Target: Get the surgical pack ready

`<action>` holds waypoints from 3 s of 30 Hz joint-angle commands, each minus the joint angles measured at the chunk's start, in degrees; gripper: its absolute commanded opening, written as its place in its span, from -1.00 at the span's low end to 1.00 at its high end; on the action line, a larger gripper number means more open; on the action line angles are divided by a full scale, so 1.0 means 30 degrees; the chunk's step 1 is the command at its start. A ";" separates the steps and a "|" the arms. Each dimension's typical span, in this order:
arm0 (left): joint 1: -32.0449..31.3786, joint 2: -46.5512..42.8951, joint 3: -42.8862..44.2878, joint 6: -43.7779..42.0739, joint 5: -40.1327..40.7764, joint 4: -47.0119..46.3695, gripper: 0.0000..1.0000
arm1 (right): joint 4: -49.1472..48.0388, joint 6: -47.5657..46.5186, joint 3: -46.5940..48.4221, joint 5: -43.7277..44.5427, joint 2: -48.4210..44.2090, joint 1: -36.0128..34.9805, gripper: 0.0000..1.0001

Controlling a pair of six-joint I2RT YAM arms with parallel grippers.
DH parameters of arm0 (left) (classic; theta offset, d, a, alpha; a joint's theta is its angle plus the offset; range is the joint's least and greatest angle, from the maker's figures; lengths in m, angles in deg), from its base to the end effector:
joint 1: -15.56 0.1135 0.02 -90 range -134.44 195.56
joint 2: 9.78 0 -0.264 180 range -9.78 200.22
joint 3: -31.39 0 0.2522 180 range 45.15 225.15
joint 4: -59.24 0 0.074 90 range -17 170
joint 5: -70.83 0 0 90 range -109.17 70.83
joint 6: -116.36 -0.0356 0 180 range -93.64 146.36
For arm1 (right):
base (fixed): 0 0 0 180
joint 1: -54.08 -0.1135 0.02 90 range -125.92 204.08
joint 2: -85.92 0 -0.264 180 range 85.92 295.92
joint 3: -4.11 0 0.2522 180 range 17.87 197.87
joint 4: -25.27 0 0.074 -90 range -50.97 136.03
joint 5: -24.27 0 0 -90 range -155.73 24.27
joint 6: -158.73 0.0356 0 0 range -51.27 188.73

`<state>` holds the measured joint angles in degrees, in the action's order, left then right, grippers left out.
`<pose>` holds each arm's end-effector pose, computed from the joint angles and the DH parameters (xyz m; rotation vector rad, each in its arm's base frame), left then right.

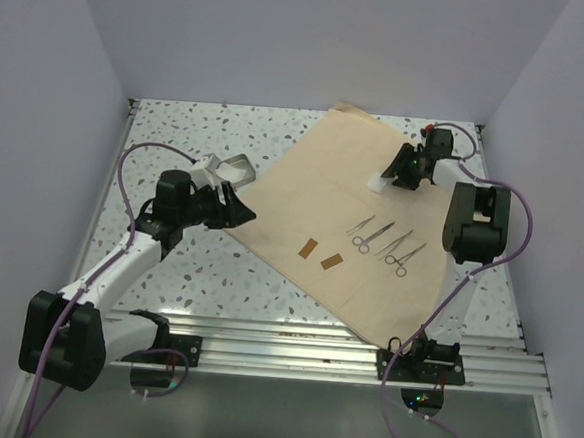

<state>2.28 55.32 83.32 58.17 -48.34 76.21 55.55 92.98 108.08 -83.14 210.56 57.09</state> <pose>0.2347 -0.0732 0.2427 -0.0284 2.1837 -0.9958 0.4740 -0.0143 0.1578 0.4526 2.4369 0.5342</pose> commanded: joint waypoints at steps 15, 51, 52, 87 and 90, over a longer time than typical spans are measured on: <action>-0.0115 0.0213 0.0722 -0.0555 -0.0238 -0.0481 0.32 | 0.0238 0.0354 -0.0188 0.0910 -0.0120 -0.0621 -0.27; -0.0612 -0.7754 -0.3053 0.3865 -0.8409 -0.8795 0.85 | -0.1256 0.1433 -1.0618 -0.9399 -1.9421 -0.8557 -1.00; -0.0700 -0.7929 -0.3404 0.4274 -0.8934 -1.0600 0.85 | -0.1082 0.1525 -1.0618 -0.9634 -1.9659 -0.8821 -1.00; -0.6912 -0.2599 -0.2822 0.4893 -0.7181 -1.5686 0.51 | -0.2106 0.3724 -1.1175 -1.1863 -2.0131 -1.2486 -1.00; -0.6912 -0.2278 -0.2735 0.5127 -0.7531 -1.5774 0.39 | -0.2106 0.3723 -1.1088 -1.1834 -2.0130 -1.2486 -1.00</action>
<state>-18.01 47.78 73.66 72.25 -68.56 33.82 49.64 105.22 72.72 -117.61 150.25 19.95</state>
